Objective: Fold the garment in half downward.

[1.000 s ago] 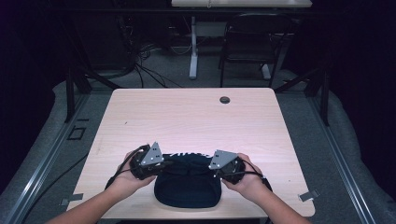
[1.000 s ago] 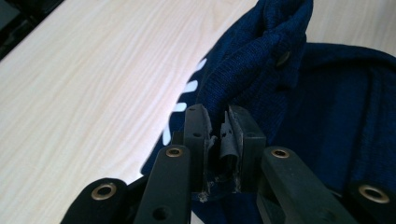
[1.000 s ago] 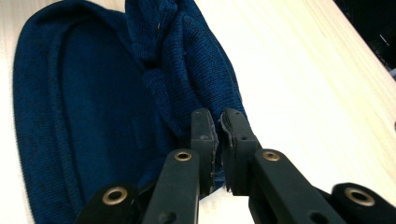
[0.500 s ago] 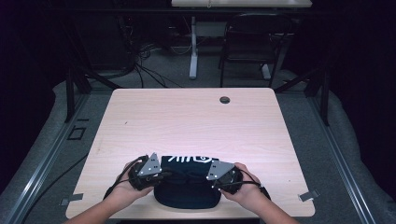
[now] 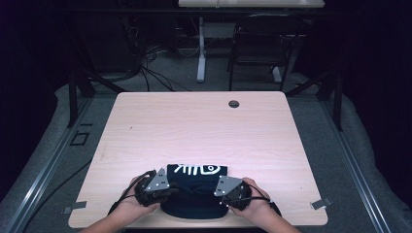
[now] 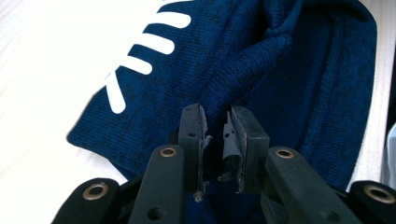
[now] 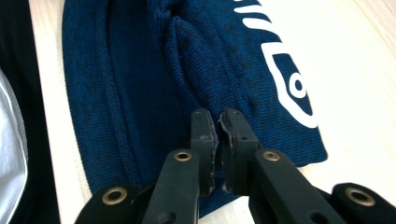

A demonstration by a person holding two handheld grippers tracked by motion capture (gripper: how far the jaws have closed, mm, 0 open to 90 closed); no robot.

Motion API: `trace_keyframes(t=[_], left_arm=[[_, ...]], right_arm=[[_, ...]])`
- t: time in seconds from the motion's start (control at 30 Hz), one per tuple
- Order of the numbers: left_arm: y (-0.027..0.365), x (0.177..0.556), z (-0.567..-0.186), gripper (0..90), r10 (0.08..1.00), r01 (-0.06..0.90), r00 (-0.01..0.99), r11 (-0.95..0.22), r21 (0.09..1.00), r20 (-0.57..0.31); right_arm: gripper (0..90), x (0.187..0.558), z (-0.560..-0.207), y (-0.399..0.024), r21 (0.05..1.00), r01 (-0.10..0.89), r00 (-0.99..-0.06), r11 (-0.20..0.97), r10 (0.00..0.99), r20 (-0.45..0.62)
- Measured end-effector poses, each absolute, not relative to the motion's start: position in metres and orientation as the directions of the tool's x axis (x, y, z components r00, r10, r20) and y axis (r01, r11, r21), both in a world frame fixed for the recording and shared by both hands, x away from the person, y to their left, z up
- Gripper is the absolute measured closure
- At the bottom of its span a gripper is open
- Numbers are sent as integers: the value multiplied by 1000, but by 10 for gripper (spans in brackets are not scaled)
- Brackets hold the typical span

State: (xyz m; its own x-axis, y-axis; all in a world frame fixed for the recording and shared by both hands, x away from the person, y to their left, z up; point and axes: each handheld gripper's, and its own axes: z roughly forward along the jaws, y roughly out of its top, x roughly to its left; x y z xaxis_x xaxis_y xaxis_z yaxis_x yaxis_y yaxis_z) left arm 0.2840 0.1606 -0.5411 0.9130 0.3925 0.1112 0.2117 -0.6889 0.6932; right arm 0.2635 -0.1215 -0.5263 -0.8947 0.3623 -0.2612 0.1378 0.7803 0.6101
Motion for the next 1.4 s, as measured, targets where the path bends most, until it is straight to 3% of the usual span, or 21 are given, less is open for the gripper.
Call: trace_keyframes(t=[0.43, 0.8, 1.4], left_arm=[[167, 273, -544, 677, 368, 227, 928, -693, 684, 65], [165, 270, -554, 671, 349, 247, 937, -708, 662, 24], [154, 311, -560, 661, 465, 270, 878, -673, 689, 111]], right_arm=[[795, 255, -536, -123, 640, 169, -904, 750, 376, -202], [777, 251, -552, -121, 618, 189, -924, 763, 351, -151], [807, 285, -563, -123, 638, 275, -885, 719, 448, -124]])
